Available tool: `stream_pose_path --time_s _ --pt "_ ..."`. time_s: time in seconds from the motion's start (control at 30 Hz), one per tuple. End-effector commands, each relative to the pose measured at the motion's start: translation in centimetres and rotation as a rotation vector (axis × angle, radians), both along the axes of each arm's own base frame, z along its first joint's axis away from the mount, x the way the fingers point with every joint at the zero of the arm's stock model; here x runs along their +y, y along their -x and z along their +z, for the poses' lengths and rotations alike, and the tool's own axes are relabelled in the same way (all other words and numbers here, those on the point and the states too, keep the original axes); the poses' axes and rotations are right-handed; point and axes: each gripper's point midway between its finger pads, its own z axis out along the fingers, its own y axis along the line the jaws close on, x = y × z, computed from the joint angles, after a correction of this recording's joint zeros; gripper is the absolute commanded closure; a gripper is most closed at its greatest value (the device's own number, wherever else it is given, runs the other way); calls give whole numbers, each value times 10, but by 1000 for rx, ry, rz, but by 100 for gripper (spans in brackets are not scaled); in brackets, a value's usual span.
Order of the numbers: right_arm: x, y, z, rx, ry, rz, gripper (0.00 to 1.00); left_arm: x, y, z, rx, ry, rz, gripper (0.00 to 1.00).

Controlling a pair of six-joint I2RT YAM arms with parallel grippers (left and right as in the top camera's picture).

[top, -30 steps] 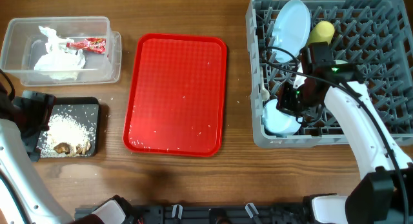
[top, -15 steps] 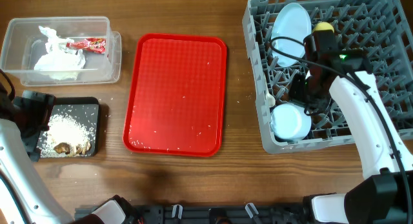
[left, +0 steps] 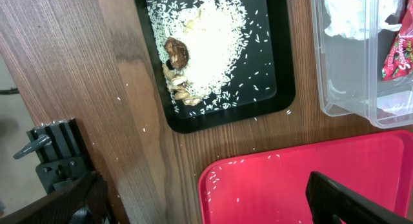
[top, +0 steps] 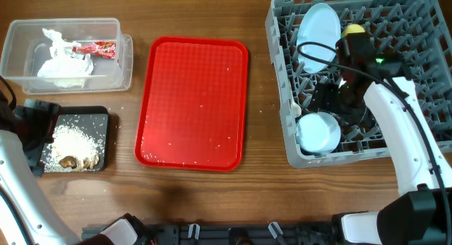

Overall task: Sort waste into correct bins and load items into the dishwasher rack
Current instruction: 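Tilt the bowl upside down into the rack slots with the right gripper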

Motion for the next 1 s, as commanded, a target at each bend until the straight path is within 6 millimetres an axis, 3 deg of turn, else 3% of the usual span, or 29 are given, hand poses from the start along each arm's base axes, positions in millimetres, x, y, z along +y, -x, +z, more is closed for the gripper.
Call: stream_pose_path --time_s 0.0,0.1,0.23,0.37,0.57,0.73,0.8,0.97 --pt "5 2 -14 32 -137 44 0 3 1 2 -3 -11 3 0" --pt "1 -2 -18 14 -226 11 0 3 1 2 -2 -11 3 0" --pt "33 -11 -12 -66 -453 191 0 3 1 3 -3 -11 3 0" --pt "31 -6 -25 -52 -445 193 0 3 1 3 -3 -11 3 0" --pt "8 -1 -41 -41 -431 95 0 3 1 3 -3 -11 3 0" --pt "11 10 -53 -7 -454 82 0 3 1 2 -2 -11 3 0" --pt "13 14 -55 7 -466 78 10 3 1 3 -3 -11 3 0" --pt "16 16 -53 11 -480 78 16 3 1 3 -3 -11 3 0"
